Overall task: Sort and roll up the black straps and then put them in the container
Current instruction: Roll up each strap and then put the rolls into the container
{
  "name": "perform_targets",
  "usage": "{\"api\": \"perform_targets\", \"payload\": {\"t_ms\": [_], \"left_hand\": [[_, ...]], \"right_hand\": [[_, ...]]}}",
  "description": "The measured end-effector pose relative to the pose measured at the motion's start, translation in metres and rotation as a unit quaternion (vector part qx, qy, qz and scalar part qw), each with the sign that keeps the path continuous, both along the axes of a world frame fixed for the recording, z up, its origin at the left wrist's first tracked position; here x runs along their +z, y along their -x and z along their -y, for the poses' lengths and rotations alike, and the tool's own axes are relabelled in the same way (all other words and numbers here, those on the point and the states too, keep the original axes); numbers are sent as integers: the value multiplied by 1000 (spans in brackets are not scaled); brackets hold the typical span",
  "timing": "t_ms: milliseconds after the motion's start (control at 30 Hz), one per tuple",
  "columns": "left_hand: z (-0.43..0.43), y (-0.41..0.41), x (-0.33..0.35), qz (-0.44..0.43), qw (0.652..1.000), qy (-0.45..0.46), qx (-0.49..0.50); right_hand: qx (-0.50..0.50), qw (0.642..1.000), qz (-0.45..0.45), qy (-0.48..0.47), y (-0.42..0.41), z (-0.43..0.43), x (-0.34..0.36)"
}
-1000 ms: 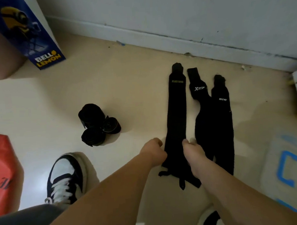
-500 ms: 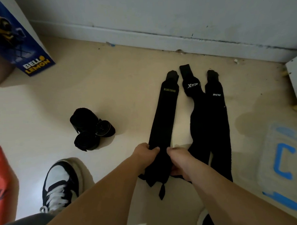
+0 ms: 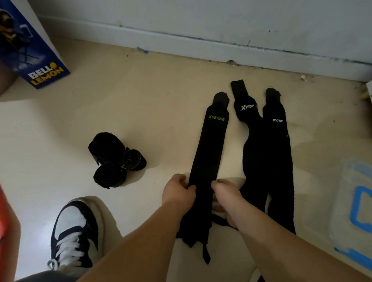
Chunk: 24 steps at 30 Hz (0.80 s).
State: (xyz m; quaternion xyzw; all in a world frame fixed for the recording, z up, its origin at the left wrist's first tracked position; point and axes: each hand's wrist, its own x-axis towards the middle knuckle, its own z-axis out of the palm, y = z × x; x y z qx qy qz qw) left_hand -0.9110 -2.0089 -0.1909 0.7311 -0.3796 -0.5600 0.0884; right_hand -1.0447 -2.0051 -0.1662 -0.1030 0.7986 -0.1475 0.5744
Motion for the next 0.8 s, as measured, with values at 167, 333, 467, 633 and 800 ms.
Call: {"api": "perform_targets", "payload": {"t_ms": [167, 333, 467, 633, 800], "left_hand": [[7, 4, -1, -34, 998, -43, -1], [5, 9, 4, -59, 995, -61, -61], [12, 14, 22, -87, 995, -37, -13], [33, 14, 70, -95, 994, -4, 46], [47, 7, 138, -149, 982, 18, 116]], "right_hand": [[32, 999, 27, 0, -3, 1, -7], [57, 998, 27, -30, -8, 0, -1], [90, 995, 16, -30, -13, 2, 11], [84, 996, 12, 36, -24, 4, 46], [36, 993, 38, 109, -27, 9, 110]]}}
